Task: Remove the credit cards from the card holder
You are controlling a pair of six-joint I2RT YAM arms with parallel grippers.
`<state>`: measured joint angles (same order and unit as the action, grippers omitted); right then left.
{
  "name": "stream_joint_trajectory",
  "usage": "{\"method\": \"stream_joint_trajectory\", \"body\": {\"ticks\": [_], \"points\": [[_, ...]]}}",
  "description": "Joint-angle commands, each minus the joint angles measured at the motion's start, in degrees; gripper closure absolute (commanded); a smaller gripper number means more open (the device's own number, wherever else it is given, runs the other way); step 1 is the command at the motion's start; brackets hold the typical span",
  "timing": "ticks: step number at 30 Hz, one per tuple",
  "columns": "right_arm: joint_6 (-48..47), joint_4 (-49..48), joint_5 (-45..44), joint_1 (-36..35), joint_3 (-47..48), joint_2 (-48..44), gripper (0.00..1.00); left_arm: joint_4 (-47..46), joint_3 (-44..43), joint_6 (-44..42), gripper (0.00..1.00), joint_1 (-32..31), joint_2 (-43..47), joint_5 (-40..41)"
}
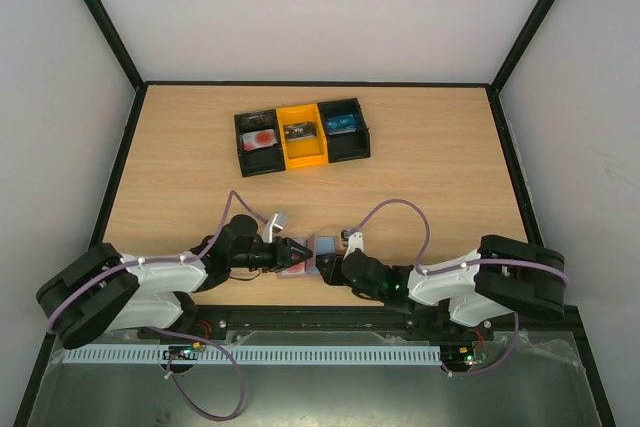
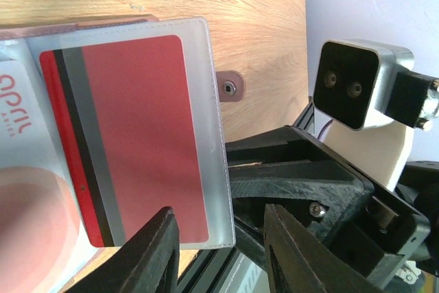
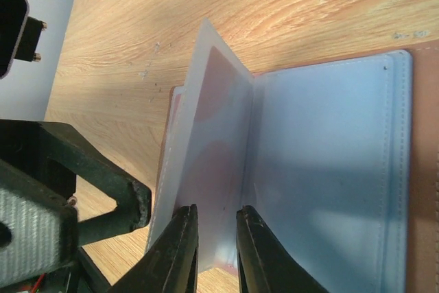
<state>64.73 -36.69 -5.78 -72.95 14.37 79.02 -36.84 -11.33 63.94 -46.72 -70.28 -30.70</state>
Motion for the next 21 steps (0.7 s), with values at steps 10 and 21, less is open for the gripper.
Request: {"method": "stream_joint_trajectory", "body": {"ticks": [10,21], "points": [[1.18,5.07,-7.31,-0.96,-1.48,-7.29,0.83,7.2,-0.48,-3.09,0.62,-0.3,2.88,6.33],[-0.63,15.98,-11.29,-0.97,0.63,-13.57,0.72,6.35,0.16,-3.0,0.61,0.47,-0.41,7.26]]}}
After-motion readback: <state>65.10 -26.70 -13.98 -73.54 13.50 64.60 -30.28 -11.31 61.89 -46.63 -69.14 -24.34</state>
